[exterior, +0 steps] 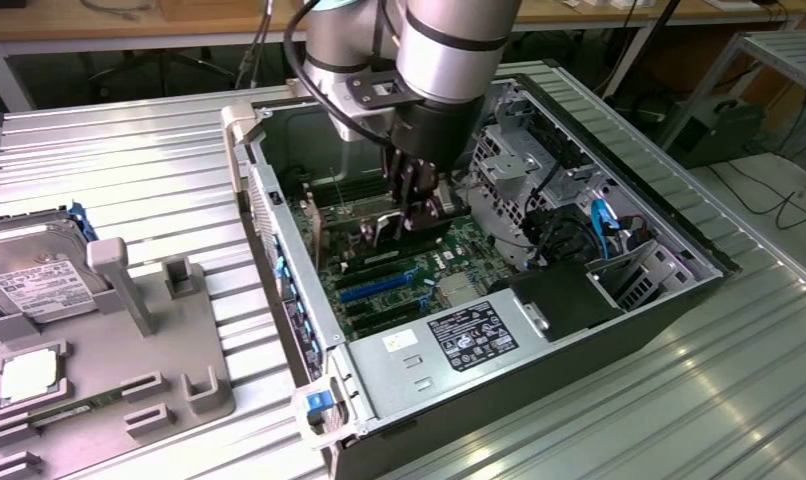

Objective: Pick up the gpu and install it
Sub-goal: 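Insert the gpu into the slot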

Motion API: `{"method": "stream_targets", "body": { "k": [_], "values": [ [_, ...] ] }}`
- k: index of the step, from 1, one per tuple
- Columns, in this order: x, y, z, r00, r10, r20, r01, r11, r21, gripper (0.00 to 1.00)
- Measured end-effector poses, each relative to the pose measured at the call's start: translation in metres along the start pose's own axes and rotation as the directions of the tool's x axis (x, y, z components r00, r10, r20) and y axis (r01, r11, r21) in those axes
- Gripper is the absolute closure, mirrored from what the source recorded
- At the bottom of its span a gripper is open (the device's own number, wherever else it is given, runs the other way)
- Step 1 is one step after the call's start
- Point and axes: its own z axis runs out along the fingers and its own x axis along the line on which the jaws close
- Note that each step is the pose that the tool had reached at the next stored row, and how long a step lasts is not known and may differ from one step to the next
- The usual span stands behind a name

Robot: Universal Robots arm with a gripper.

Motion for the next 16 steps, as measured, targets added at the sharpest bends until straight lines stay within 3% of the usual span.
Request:
{"method": "stream_targets", "body": {
  "k": [5, 16],
  "values": [
    [0.001, -0.0002, 0.0079, 1.0000, -0.003, -0.0001, 0.003, 1.0000, 0.0009, 0.73],
    [0.007, -0.0002, 0.0145, 0.9999, -0.011, -0.0003, 0.011, 0.9999, 0.0008, 0.73]
  ]
}}
